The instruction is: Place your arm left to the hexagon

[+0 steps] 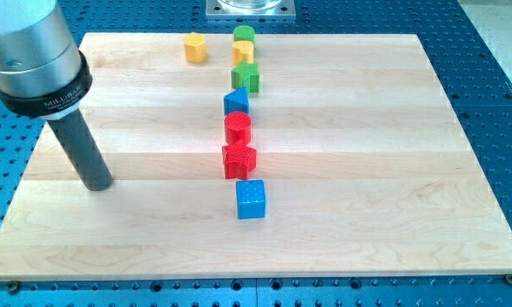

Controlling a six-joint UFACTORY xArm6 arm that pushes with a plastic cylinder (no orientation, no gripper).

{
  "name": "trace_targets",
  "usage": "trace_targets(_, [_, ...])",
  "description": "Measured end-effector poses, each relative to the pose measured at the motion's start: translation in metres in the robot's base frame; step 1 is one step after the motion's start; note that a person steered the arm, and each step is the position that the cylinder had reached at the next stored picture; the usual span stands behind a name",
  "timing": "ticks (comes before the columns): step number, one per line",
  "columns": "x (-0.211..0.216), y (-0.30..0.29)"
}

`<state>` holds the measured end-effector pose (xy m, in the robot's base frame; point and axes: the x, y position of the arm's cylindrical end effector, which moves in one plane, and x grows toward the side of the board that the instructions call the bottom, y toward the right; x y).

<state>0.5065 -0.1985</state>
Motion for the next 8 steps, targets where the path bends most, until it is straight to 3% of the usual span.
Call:
trace_targets(5, [0.019, 0.004])
trace_targets(7, [-0.035, -0.004])
trace_targets(8, [-0.108, -0.022])
